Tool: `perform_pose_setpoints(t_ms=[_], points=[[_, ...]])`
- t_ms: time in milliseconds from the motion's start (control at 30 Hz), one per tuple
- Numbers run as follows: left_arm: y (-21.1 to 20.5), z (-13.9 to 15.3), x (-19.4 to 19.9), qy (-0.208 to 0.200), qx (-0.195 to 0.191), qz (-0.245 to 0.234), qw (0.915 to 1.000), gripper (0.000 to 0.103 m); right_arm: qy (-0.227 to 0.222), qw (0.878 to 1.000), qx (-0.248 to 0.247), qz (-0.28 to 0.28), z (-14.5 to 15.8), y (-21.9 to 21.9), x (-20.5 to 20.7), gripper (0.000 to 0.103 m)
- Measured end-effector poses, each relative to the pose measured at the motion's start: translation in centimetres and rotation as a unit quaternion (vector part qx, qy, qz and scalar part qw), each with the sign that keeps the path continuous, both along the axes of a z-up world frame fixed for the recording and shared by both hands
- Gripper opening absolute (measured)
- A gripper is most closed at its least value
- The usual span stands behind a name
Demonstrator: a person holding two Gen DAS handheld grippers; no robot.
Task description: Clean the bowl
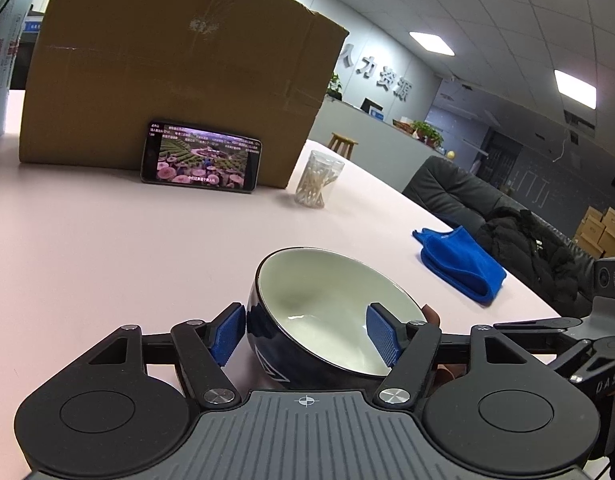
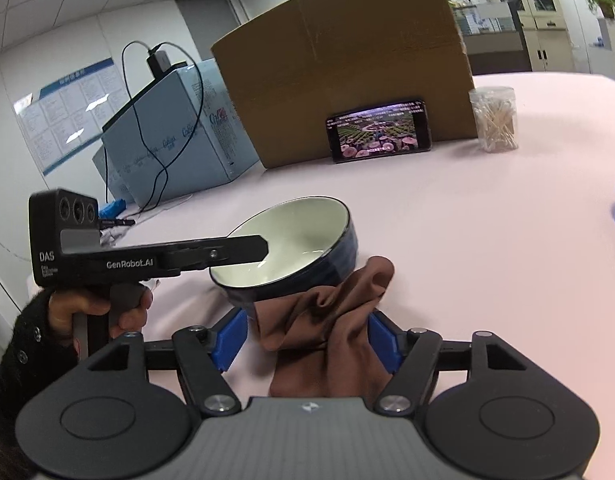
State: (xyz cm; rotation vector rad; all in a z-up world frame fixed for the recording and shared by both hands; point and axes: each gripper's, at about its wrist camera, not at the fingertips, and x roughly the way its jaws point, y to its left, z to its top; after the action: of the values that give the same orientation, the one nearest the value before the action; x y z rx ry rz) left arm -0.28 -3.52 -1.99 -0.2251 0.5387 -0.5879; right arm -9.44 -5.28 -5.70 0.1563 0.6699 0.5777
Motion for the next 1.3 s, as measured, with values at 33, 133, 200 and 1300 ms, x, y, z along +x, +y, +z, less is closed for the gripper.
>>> perform_pose_setpoints(t_ms=[33, 133, 200, 1300], points=[[0.1, 0.0, 0.0, 0.001, -0.001, 0.0, 1.0, 0.068, 0.0, 1.0, -0.009, -0.001, -0.1, 0.3, 0.1, 0.064], [0.1, -0.1, 0.0, 0.002, -0.001, -0.001, 1.0, 0.068, 0.012, 1.0, -0.021, 0.0, -0.7, 0.6, 0.5, 0.047], [0.0, -0.1, 0.0, 0.001, 0.001, -0.002, 1.0, 0.069, 0.014, 1.0, -0.018, 0.002, -0.8, 0.5, 0.6, 0.038], [-0.3, -0.1, -0.4, -0.024, 0.059, 0.015, 0.9978, 0.072, 0.0, 0.992, 0.12, -0.025, -0.5, -3.2, 2.5, 0.011]])
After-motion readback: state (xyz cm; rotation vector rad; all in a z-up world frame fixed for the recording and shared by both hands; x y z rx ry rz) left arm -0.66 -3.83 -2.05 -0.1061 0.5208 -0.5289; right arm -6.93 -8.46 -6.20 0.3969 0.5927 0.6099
